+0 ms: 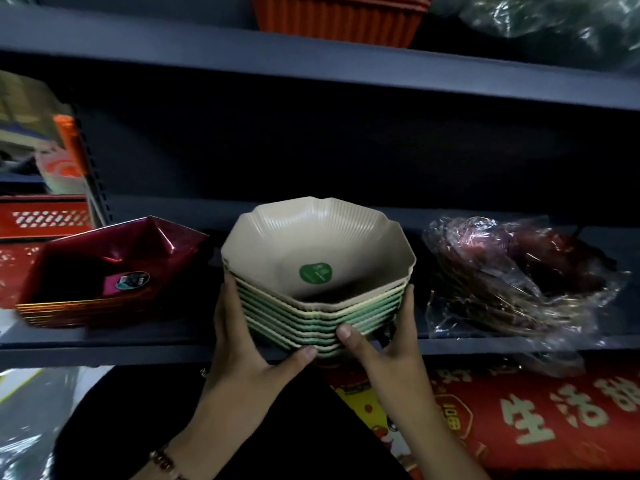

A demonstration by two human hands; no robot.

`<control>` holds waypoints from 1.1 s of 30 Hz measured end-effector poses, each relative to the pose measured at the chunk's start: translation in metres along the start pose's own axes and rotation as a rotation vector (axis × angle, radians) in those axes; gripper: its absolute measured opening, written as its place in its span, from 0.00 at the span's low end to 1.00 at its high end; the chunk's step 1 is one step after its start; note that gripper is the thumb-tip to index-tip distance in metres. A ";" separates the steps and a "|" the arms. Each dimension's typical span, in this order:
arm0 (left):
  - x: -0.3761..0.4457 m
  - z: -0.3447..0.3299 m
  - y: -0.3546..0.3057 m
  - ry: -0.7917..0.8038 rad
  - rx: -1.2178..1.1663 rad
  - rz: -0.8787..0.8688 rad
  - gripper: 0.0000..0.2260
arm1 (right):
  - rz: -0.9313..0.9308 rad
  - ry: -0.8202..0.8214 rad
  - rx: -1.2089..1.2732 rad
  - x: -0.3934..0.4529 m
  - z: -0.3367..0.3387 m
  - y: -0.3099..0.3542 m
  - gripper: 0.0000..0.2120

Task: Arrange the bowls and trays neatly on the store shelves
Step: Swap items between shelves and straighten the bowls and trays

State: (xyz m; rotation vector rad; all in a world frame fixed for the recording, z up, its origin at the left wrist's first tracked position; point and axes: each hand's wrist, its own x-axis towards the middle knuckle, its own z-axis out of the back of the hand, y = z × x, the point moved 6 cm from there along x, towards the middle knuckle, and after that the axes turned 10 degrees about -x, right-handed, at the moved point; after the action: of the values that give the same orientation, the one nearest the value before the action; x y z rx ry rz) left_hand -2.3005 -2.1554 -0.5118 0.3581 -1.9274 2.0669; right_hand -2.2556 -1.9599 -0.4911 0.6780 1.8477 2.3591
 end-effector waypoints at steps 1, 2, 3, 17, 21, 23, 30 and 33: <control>0.004 0.000 0.001 0.005 -0.009 0.001 0.58 | 0.026 -0.005 -0.020 0.005 -0.001 -0.002 0.52; 0.009 -0.001 0.003 0.008 -0.008 -0.001 0.58 | 0.045 -0.008 -0.037 0.011 -0.003 -0.005 0.52; 0.015 -0.002 0.005 0.017 -0.005 -0.014 0.58 | 0.043 -0.014 -0.057 0.017 -0.004 -0.010 0.52; 0.096 -0.019 0.031 -0.042 0.108 -0.055 0.53 | -0.049 0.013 -0.144 0.125 -0.031 -0.060 0.59; 0.095 -0.019 0.033 -0.032 0.117 -0.028 0.53 | -0.079 0.046 -0.020 0.097 -0.025 -0.034 0.38; 0.093 -0.018 0.032 -0.037 0.132 -0.030 0.52 | -0.262 -0.027 0.101 0.069 -0.005 -0.033 0.33; 0.078 -0.022 0.023 -0.016 0.248 -0.087 0.47 | -0.582 -0.550 0.484 -0.018 0.142 -0.031 0.20; 0.069 -0.028 0.014 -0.009 0.269 -0.120 0.45 | -0.582 -0.690 0.356 -0.013 0.204 -0.028 0.33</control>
State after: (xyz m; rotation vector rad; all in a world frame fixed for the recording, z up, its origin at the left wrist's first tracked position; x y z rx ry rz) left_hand -2.3696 -2.1252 -0.5013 0.5285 -1.5902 2.2491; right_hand -2.1724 -1.7718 -0.4842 0.7242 1.7988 1.2436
